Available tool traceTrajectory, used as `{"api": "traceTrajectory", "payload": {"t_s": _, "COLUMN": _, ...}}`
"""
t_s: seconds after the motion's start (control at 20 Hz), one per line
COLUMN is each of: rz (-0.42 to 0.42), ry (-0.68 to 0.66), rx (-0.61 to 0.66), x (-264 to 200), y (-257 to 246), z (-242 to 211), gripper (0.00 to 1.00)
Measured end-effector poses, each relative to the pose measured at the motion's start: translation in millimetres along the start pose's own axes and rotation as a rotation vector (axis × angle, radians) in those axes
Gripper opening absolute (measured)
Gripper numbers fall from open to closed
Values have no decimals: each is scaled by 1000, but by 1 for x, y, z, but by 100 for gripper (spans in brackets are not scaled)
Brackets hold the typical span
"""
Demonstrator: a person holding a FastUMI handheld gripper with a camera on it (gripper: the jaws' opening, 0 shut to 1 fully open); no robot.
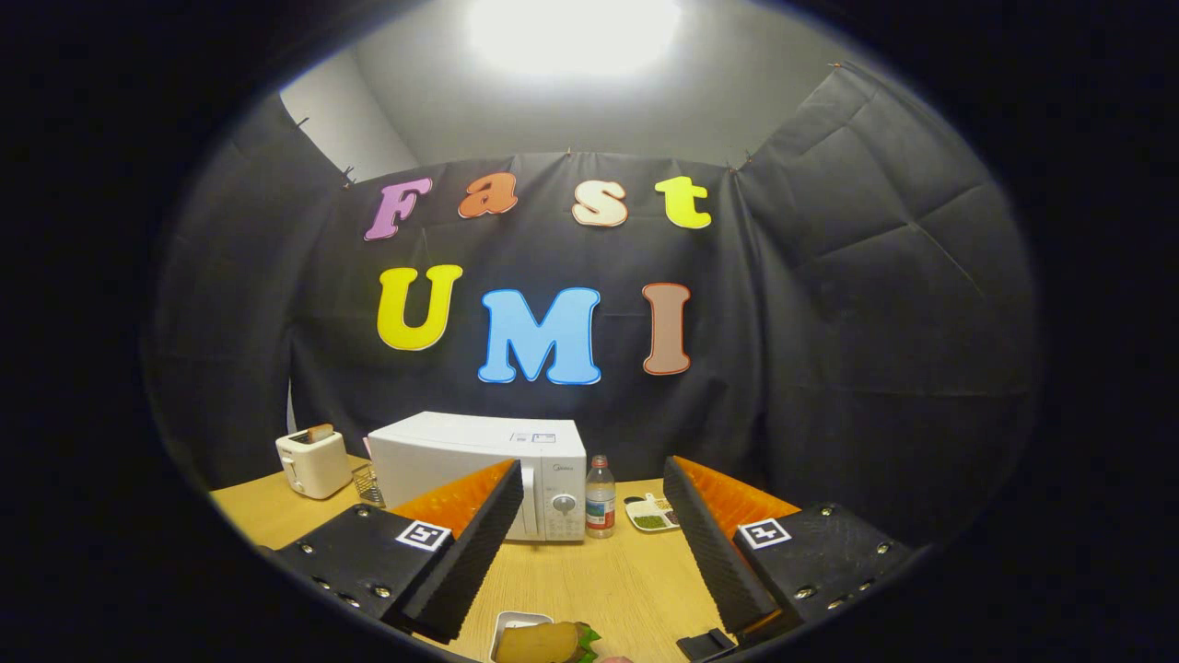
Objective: Open the microwave, put the food inside, and close the microwave door.
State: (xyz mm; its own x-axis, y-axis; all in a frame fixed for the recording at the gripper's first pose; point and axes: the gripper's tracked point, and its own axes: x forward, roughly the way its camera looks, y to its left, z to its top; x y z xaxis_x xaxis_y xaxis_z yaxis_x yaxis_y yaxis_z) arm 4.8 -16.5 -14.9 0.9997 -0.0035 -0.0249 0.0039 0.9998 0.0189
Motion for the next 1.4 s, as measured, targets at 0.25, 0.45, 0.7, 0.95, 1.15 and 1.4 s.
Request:
{"api": "traceTrajectory", "payload": {"t_s": 0.25, "rz": -10, "ry": -3, "rx": -12, "x": 5, "y": -4, "z": -5, "gripper": 98}}
{"api": "traceTrajectory", "payload": {"t_s": 0.45, "rz": -3, "ry": 19, "rx": 11, "x": 20, "y": -6, "z": -14, "gripper": 98}}
{"api": "traceTrajectory", "payload": {"t_s": 0.7, "rz": 40, "ry": 37, "rx": 8, "x": 66, "y": 4, "z": -24, "gripper": 98}}
{"api": "traceTrajectory", "payload": {"t_s": 0.95, "rz": 116, "ry": 61, "rx": 14, "x": 118, "y": 32, "z": -42, "gripper": 98}}
{"api": "traceTrajectory", "payload": {"t_s": 1.15, "rz": 173, "ry": 72, "rx": -6, "x": 155, "y": 52, "z": -61, "gripper": 98}}
{"api": "traceTrajectory", "payload": {"t_s": 1.4, "rz": 213, "ry": 108, "rx": -12, "x": 205, "y": 69, "z": -92, "gripper": 98}}
